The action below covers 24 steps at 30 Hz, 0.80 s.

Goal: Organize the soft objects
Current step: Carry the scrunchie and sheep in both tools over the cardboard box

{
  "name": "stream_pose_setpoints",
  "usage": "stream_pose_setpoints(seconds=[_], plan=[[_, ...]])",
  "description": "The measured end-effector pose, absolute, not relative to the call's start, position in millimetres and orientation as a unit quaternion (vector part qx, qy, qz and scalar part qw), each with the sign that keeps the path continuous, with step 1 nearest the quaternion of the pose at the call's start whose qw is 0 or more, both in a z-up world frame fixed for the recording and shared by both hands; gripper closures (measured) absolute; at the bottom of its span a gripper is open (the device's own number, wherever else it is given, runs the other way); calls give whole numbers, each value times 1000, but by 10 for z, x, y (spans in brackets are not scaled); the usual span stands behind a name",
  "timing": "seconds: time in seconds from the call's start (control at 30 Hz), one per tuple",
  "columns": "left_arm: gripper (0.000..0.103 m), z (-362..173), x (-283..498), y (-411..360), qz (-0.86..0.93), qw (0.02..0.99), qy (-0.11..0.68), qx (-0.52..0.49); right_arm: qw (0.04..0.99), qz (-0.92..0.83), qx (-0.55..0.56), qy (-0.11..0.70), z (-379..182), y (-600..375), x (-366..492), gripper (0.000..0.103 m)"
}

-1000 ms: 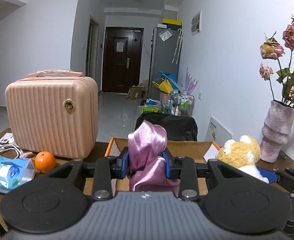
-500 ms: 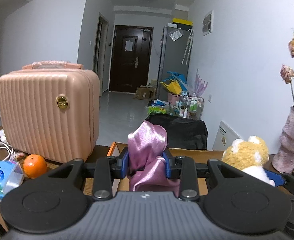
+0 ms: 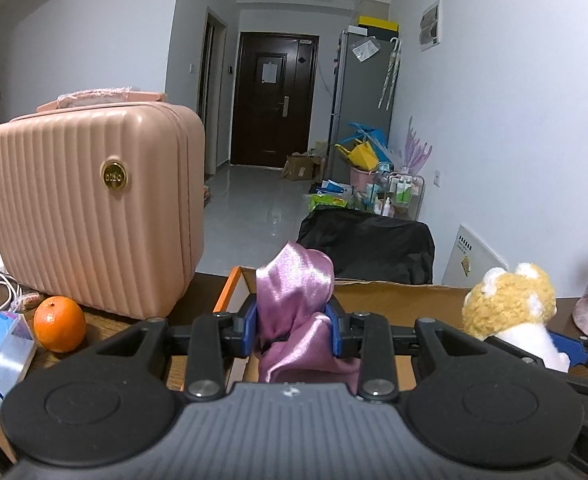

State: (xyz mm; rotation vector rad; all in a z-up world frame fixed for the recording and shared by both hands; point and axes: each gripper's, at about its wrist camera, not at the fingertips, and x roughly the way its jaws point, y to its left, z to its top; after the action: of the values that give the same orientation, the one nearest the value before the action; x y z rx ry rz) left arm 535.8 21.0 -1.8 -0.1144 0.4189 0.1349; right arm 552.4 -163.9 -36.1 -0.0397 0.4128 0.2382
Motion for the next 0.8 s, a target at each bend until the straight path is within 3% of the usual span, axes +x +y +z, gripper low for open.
stream_pose_setpoints(seconds=[0.17,0.23,0.3,0.4,0.43,0.47,0.8], plan=[[59,-68,5402,224,62,973,216,-58,969,120,-16,216,-379,-1643,5561,49],[43,-82,5400,232,61,973,217,-58,970,112,-14,214,-373,-1657,5560,45],[27,-78,5374,237,68,973,212,-58,971,107,-11,214,-370,-1684,5559,23],[3,-47,5331,243,75,975,201,-54,973,98,-6,210,-363,-1727,5537,8],[0,-33,5316,246,78,976,197,-54,973,95,-4,209,-355,-1742,5533,4],[0,-22,5293,242,80,977,191,-52,974,91,-1,208,-345,-1756,5527,0],[0,1,5266,209,76,978,191,-47,975,83,-2,205,-317,-1778,5473,0]])
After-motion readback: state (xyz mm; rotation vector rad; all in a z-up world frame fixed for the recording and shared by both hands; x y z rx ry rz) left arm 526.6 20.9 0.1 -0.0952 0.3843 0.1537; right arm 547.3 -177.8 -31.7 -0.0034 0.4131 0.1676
